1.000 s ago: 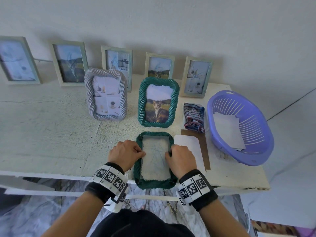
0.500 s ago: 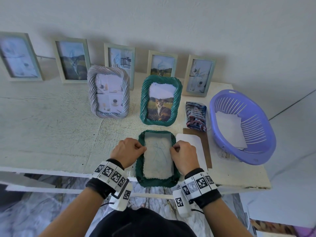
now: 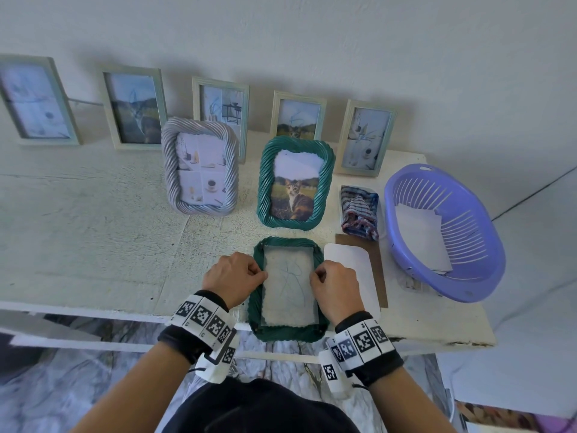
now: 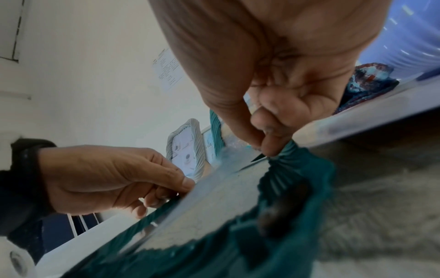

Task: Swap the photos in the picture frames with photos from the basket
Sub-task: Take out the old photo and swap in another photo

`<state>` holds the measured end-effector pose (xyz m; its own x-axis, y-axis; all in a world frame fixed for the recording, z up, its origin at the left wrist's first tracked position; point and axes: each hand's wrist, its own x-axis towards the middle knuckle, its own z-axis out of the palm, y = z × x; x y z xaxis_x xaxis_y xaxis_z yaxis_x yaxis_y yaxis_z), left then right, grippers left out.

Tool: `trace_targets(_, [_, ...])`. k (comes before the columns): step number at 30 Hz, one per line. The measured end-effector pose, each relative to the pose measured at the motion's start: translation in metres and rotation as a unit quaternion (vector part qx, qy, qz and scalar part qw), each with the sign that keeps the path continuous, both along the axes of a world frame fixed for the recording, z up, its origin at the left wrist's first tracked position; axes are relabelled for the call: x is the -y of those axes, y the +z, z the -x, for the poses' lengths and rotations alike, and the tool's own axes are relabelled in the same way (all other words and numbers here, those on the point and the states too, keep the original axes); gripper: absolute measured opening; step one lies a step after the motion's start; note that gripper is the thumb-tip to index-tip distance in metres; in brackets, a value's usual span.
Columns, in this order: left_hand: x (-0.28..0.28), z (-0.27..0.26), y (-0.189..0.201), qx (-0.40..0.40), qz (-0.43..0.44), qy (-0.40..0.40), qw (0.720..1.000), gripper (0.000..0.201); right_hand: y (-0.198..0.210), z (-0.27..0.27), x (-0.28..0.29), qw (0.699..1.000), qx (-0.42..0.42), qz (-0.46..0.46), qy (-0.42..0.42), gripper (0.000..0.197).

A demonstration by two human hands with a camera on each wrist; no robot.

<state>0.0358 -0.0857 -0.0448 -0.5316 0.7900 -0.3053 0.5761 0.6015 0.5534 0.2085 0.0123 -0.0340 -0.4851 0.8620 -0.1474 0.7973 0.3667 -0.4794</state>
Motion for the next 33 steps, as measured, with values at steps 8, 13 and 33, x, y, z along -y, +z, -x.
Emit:
trace_targets(8, [-0.0004, -0.0009, -0.0001, -0.014, 0.008, -0.007, 1.0, 0.018, -0.0029, -0.0007, -0.0004, 1.0, 0.013, -0.002, 0.004, 0.02])
trace_targets(13, [0.0, -0.0007, 0.0001, -0.022, 0.004, -0.008, 1.0, 0.017, -0.002, 0.0001, 0.001, 0.999, 0.028, -0.013, 0.012, 0.021])
trace_targets(33, [0.0058, 0.007, -0.0064, 0.01, -0.042, -0.027, 0.999, 0.017, 0.0037, -0.0049, -0.0024, 0.999, -0.018, -0.027, 0.013, 0.018])
